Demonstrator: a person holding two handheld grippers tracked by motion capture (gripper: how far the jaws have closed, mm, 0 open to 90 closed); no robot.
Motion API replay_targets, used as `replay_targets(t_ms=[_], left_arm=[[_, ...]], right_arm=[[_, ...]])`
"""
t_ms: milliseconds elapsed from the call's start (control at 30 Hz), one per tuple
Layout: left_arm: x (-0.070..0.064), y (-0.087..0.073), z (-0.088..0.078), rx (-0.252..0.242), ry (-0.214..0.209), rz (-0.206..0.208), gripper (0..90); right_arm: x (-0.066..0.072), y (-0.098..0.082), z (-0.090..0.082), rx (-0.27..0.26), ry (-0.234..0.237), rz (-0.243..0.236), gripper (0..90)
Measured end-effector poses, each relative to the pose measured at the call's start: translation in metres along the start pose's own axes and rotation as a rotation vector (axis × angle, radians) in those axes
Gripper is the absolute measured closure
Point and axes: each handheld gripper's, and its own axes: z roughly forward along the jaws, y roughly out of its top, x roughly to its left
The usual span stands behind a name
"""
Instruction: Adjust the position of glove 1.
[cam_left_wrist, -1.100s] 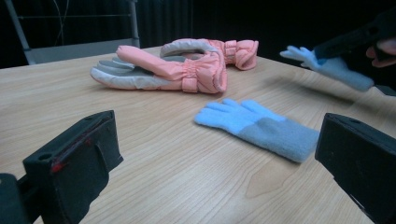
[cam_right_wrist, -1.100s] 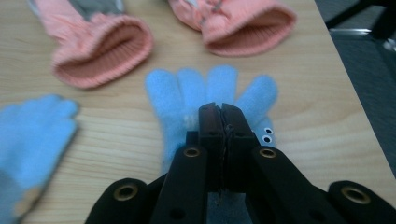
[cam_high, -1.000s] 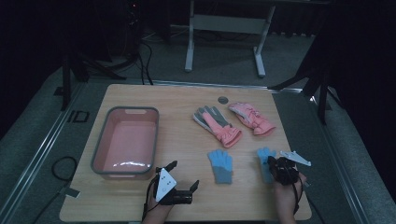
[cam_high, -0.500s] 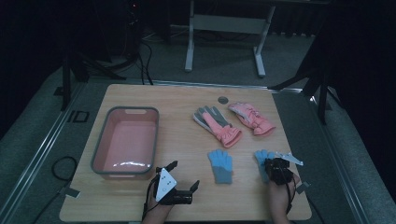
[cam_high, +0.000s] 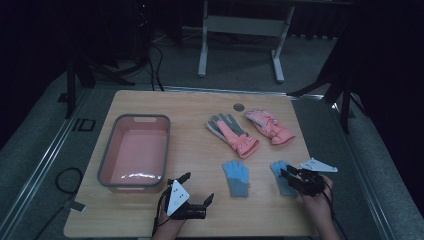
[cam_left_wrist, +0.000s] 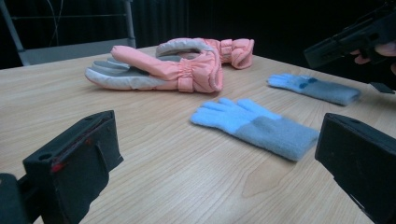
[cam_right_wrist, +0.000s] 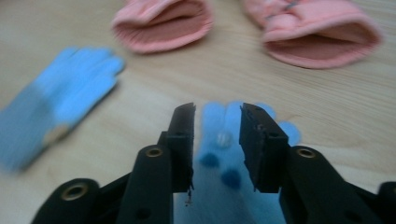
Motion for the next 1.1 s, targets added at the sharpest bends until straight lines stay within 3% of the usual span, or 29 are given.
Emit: replay_targets(t_ms=[33, 67, 133, 267, 367, 400, 500, 567, 633, 733, 767, 867, 1100], left_arm=[[0.0, 0.0, 0.0, 0.002, -0.001, 0.0, 0.1], [0.0, 0.0, 0.0, 0.002, -0.001, 0.0, 0.0], [0.0, 0.0, 0.0, 0.004, 0.001, -0.001, 0.0], [0.0, 0.0, 0.0, 0.0, 0.002, -0.001, 0.0], [0.0, 0.0, 0.0, -0.001, 0.004, 0.001, 0.0], [-0.001, 0.0, 0.0, -0.003, 0.006, 0.0, 0.0], [0.0, 0.0, 0.0, -0.004, 0.006, 0.001, 0.1], [0.0, 0.0, 0.0, -0.003, 0.006, -0.002, 0.0], [0.0, 0.0, 0.0, -0.002, 0.005, -0.001, 0.0], [-0.001, 0.0, 0.0, -0.002, 0.005, 0.0, 0.0], [-0.001, 0.0, 0.0, -0.001, 0.005, 0.001, 0.0], [0.0, 0.0, 0.0, -0.001, 0.005, 0.001, 0.0], [0.0, 0.0, 0.0, -0.003, 0.01, -0.002, 0.0]], right_arm=[[-0.005, -0.001, -0.001, 0.001, 0.033, -0.031, 64.5], [-0.005, -0.001, -0.001, 0.001, 0.033, -0.031, 64.5], [-0.019, -0.006, -0.002, 0.058, 0.059, -0.088, 64.5], [-0.028, -0.013, 0.002, 0.075, 0.096, -0.105, 62.6], [-0.031, -0.017, 0.005, 0.071, 0.084, -0.09, 62.2], [-0.033, -0.022, 0.008, 0.067, 0.093, -0.054, 60.7], [-0.034, -0.026, 0.011, 0.068, 0.094, -0.029, 59.5], [-0.033, -0.028, 0.013, 0.066, 0.09, -0.026, 58.5], [-0.027, -0.028, 0.015, 0.075, 0.068, -0.054, 58.5], [-0.023, -0.029, 0.016, 0.079, 0.046, -0.076, 65.7], [-0.019, -0.029, 0.016, 0.077, 0.034, -0.086, 76.8], [-0.013, -0.029, 0.017, 0.081, 0.004, -0.11, 81.3], [-0.012, -0.024, 0.014, 0.062, -0.035, -0.008, 85.1]])
